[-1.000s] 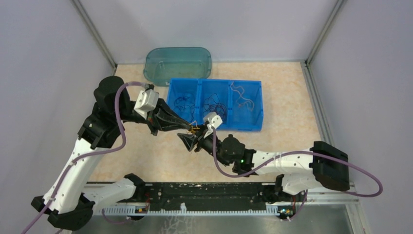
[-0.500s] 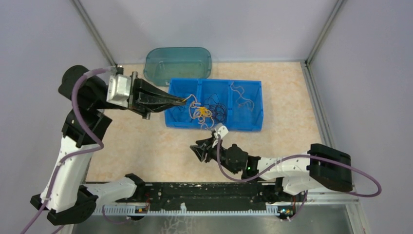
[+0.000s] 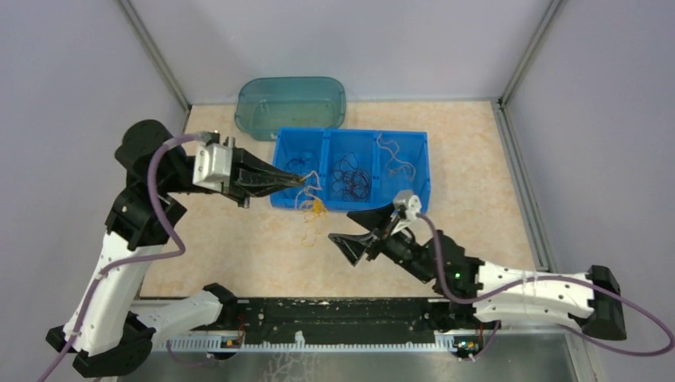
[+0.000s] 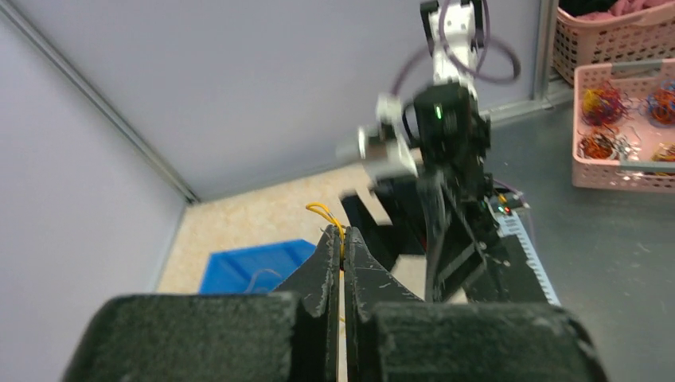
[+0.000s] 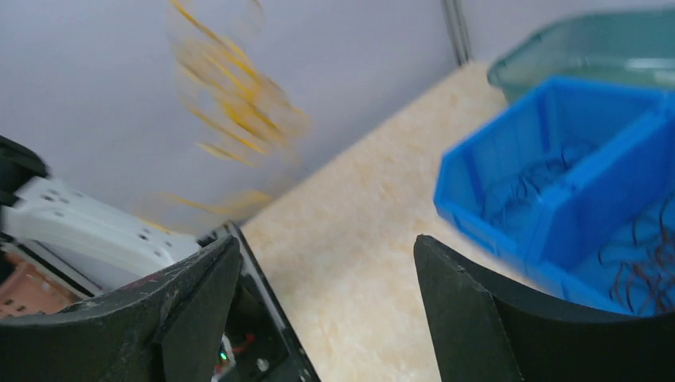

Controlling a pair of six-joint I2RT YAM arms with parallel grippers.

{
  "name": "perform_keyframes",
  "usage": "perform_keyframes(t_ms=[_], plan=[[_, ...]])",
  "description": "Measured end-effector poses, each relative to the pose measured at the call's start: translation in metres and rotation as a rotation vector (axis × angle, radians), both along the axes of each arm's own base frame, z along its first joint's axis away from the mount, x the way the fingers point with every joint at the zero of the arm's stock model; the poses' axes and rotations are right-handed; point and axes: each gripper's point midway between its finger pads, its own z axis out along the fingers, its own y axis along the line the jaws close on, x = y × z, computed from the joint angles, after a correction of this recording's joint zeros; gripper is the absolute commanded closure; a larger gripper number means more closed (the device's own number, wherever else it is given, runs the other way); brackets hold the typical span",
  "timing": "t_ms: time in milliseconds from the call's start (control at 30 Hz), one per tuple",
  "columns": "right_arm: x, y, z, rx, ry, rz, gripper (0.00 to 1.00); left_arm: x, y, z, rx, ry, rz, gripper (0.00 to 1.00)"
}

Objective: Untangle the cables

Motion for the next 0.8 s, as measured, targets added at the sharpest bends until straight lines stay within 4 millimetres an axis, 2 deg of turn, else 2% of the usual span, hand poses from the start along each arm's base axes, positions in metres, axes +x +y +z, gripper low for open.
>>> perform_keyframes(t_ms=[167,300,433,567,667,800], plan=[[-0.018,-0.014,0.083,0.09,-0.124,0.075,0.17,0.004,-0.005,-0.047,0.097,0.097,-0.022,1.0],[-0.02,-0.013,0.116,0.082,-0.196,0.084,0.18,0.003,-0.005,-0.063,0.136,0.132,-0.032,1.0],[-0.017,0.004,0.12,0.02,-0.249,0.095,0.21,0.0,-0.004,-0.067,0.146,0.139,-0.042,1.0],[-0.015,0.035,0.11,-0.059,-0.282,0.136,0.27,-0.002,-0.004,-0.067,0.147,0.141,-0.05,1.0],[-0.011,0.057,0.092,-0.122,-0.29,0.157,0.4,-0.003,-0.004,-0.066,0.147,0.152,-0.057,1.0],[-0.007,0.072,0.079,-0.15,-0.296,0.171,0.56,-0.006,-0.004,-0.065,0.145,0.167,-0.068,1.0]])
